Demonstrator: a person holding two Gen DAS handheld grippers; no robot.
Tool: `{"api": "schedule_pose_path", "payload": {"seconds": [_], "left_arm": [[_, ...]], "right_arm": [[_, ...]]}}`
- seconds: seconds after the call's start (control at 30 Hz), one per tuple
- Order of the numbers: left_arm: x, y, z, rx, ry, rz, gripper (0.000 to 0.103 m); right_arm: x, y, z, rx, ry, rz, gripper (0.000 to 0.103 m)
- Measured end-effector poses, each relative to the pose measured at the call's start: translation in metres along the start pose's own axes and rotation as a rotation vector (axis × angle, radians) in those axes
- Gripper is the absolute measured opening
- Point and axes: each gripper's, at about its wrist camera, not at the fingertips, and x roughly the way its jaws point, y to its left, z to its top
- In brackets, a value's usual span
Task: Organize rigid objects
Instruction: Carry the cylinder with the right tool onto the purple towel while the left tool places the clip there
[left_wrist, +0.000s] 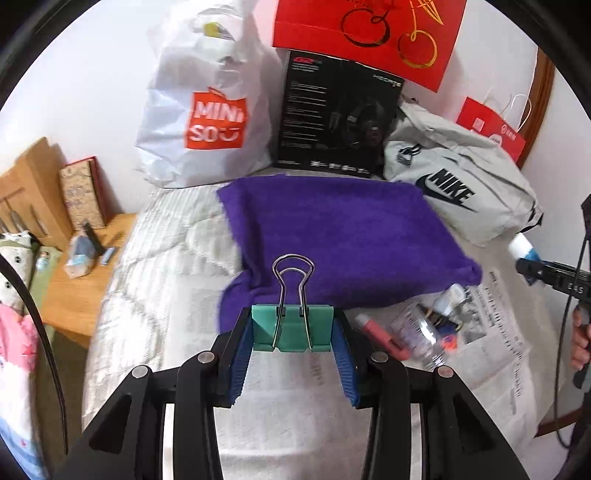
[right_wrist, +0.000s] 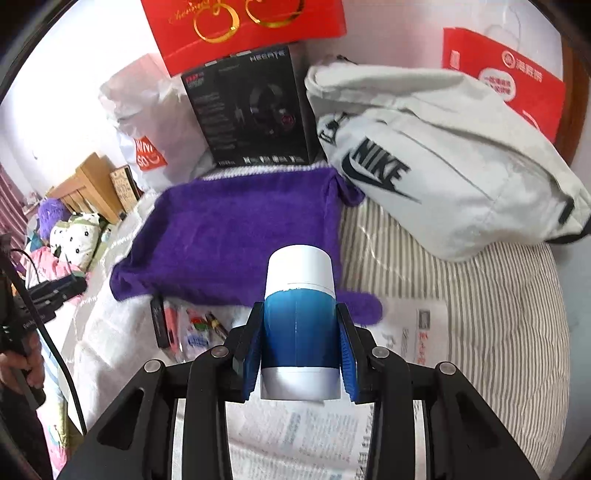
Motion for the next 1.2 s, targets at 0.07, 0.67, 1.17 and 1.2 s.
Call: {"api": "schedule_pose_path", "payload": {"seconds": [0.07, 0.67, 1.17, 1.2], "left_arm": [[0.007, -0.006, 0.007, 0.014, -0.005, -0.001, 0.039], [0.109, -0.013, 0.092, 0.027, 0.011, -0.038, 0.039], [0.194, -0.009, 0.113, 0.004, 0.122, -0.013, 0.039], [0.199, -0.009, 0.113, 0.002, 0.127, -0.008, 0.039]], "right_arm": [[0.004, 0.005, 0.007, -0.014, -0.005, 0.000, 0.036], [0.120, 0.026, 0.069, -0.086, 0.074, 0.042, 0.036], [0.197, 0.024, 0.100, -0.127, 0.146, 0.010, 0.036], [0.199, 0.025, 0.101, -0.134, 0.151, 0.006, 0.036]]}}
